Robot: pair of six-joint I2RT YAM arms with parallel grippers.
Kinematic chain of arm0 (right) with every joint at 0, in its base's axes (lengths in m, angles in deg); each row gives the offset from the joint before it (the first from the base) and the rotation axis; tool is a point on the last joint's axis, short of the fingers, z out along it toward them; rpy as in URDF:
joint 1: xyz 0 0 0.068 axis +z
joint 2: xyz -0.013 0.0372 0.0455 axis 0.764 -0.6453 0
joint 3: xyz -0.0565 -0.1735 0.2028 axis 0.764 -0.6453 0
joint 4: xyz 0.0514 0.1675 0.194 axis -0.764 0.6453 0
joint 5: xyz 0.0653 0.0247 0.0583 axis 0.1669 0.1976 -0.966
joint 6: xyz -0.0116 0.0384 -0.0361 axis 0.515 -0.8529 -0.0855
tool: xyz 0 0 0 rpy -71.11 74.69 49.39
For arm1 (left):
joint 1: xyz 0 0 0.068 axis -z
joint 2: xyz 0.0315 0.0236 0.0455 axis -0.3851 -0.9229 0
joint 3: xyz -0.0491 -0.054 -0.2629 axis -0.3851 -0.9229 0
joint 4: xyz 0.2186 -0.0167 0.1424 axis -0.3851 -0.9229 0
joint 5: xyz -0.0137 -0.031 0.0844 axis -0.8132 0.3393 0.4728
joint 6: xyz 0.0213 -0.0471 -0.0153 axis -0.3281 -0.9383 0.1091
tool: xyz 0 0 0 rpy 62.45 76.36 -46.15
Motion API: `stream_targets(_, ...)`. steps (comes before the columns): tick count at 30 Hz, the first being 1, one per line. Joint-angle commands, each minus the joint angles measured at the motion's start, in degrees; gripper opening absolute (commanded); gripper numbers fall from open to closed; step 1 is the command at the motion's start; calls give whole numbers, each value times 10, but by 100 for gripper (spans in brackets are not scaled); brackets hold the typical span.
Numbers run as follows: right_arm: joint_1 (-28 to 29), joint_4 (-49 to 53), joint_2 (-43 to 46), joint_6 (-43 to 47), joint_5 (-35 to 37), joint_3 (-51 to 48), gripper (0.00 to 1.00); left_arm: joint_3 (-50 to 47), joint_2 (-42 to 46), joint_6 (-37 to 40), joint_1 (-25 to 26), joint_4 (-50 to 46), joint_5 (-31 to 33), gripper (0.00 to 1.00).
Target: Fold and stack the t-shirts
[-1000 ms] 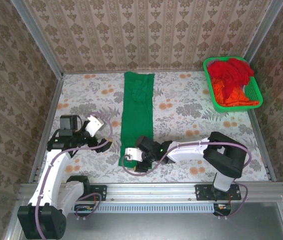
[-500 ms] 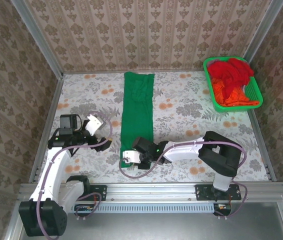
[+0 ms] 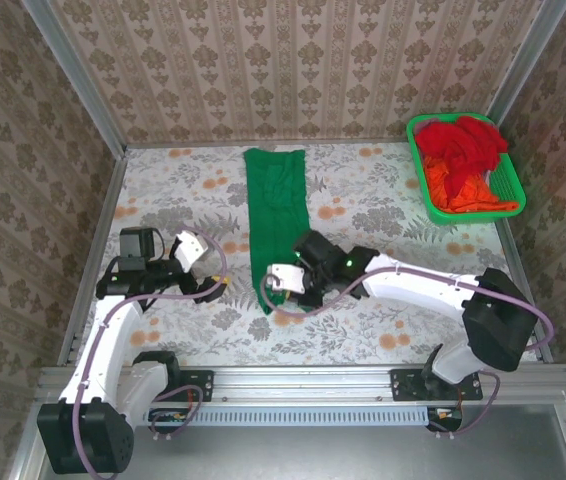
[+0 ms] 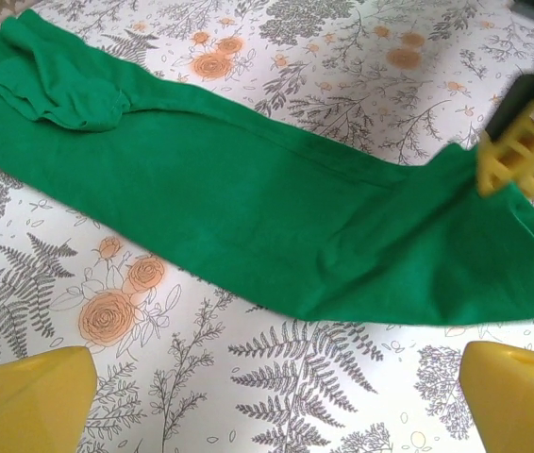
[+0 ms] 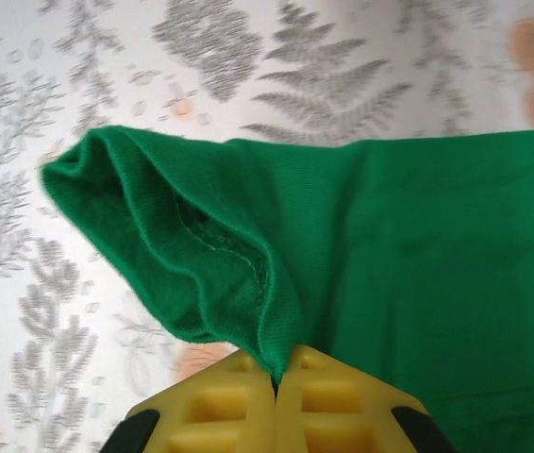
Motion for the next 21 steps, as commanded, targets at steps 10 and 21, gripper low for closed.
stream_targets(10, -130, 63, -207, 159, -27, 273, 0, -26, 20, 32, 1, 8, -15, 100)
stream_targets(21, -157, 82, -347, 171, -20, 415, 0, -31, 9, 28, 0, 16, -20, 100)
